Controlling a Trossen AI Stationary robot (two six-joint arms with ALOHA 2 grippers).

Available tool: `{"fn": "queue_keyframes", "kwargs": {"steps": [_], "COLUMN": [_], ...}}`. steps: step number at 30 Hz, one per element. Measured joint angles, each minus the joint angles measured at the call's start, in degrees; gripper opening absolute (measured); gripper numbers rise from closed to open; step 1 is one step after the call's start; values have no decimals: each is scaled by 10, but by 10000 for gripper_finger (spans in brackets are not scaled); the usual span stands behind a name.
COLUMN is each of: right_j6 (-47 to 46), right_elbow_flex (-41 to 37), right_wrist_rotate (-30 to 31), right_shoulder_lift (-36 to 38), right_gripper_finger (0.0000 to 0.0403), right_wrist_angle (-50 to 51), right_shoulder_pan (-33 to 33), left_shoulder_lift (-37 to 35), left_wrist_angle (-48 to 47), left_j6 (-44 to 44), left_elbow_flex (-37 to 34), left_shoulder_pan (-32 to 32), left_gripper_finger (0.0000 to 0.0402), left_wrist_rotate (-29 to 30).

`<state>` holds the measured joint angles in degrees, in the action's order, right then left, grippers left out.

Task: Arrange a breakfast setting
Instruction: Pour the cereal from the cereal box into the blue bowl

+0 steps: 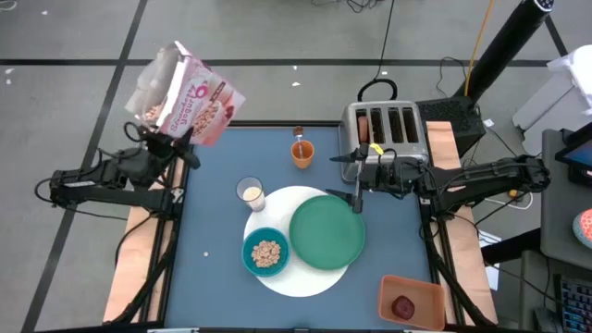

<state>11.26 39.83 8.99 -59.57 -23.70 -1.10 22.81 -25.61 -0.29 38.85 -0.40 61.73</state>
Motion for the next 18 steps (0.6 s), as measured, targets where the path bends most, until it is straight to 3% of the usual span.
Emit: {"fn": "queue_keyframes", "kwargs": {"steps": [8,18], "right_j6": [1,1], "right_elbow_flex": [0,0], "right_wrist_rotate": [0,0], "right_shoulder_lift": [0,0], "right_gripper_finger": [396,396], "right_wrist_angle": [0,0], "right_shoulder_pan": [0,0], "left_shoulder_lift": [0,1], "left_wrist_angle": [-149,-139], "left_j6": [-157,-239], "left_elbow_flex": [-5,-108], "left_shoulder_pan": [1,50], "left_gripper_finger": [120,120], "left_wrist_rotate": [1,0]}}
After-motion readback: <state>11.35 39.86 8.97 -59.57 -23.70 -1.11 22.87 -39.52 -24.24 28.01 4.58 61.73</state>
